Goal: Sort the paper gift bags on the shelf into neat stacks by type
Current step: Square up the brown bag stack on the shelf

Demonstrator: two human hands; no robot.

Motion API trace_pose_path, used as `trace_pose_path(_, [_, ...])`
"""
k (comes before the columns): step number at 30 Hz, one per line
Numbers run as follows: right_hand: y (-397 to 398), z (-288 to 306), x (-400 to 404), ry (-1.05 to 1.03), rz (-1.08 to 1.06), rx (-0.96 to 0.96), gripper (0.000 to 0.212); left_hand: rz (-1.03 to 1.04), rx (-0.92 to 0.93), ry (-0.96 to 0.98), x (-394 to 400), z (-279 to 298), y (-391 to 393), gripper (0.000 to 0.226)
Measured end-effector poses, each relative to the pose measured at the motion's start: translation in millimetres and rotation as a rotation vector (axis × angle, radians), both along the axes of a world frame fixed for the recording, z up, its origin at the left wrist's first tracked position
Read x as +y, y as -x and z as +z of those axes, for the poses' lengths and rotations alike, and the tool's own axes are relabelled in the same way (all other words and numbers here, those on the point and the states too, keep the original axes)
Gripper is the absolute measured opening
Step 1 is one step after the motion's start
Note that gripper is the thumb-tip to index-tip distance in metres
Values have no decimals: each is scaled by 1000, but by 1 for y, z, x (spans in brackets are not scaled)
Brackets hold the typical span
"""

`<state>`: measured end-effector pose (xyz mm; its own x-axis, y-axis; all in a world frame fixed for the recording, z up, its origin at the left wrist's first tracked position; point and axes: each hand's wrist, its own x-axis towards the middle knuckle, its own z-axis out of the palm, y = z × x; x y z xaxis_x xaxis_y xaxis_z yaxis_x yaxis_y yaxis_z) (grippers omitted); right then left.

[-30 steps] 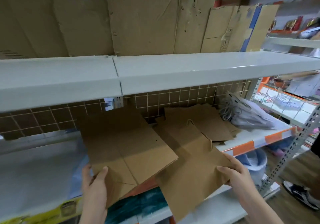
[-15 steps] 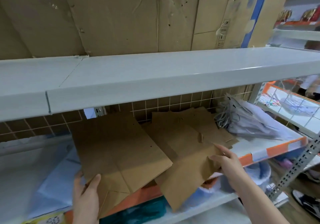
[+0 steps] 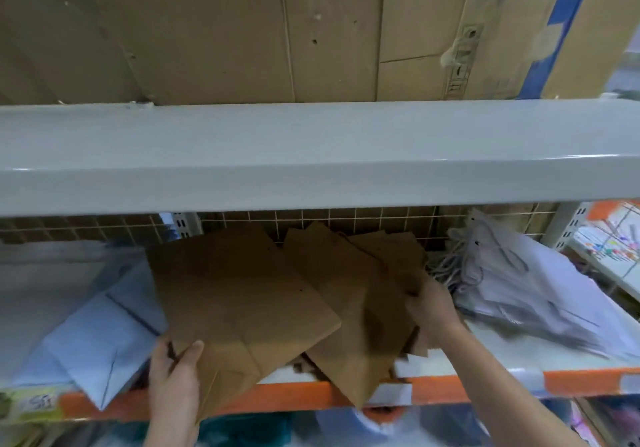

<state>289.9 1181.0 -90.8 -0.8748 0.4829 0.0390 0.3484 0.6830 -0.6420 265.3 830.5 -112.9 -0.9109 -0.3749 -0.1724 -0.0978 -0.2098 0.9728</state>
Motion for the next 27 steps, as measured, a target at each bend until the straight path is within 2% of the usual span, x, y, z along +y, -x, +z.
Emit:
trace_pose_path(4, [17, -15, 24, -203, 114, -78, 22, -42, 11, 42, 41, 8, -12, 41])
trace_pose_path(8, [26, -26, 34, -484, 155, -119, 30, -39, 1, 102, 85, 16, -14, 42])
trace_pose_path(12, [24, -26, 40, -485, 209, -7, 29, -47, -85, 187, 121, 14, -15, 41])
trace_pose_path(14, [20, -24, 42, -419, 231, 46, 33, -104, -159, 331, 130, 8, -16, 43])
trace_pose_path(16, [15, -22, 41, -396, 312, 25, 54, -203, -246, 568, 137, 3, -18, 52])
trace_pose_path(19, [8, -20, 37, -427, 438, -60, 84, -201, -344, 1168, 143, 0, -20, 90])
trace_pose_path(21, [5, -21, 37, -477, 472, -106, 94, -142, -345, 1396, 141, 1, -21, 115])
trace_pose_path(22, [4, -21, 37, -491, 480, -120, 96, -136, -308, 1451, 139, -1, -19, 119])
trace_pose_path(23, [3, -22, 38, -494, 480, -135, 98, -155, -233, 1483, 138, -3, -16, 115])
trace_pose_path(25, [3, -23, 38, -496, 478, -163, 94, -223, -54, 1566, 135, -9, -8, 88])
trace_pose_path(27, [4, -23, 36, -502, 472, -178, 85, -392, -67, 1591, 134, -7, -6, 68])
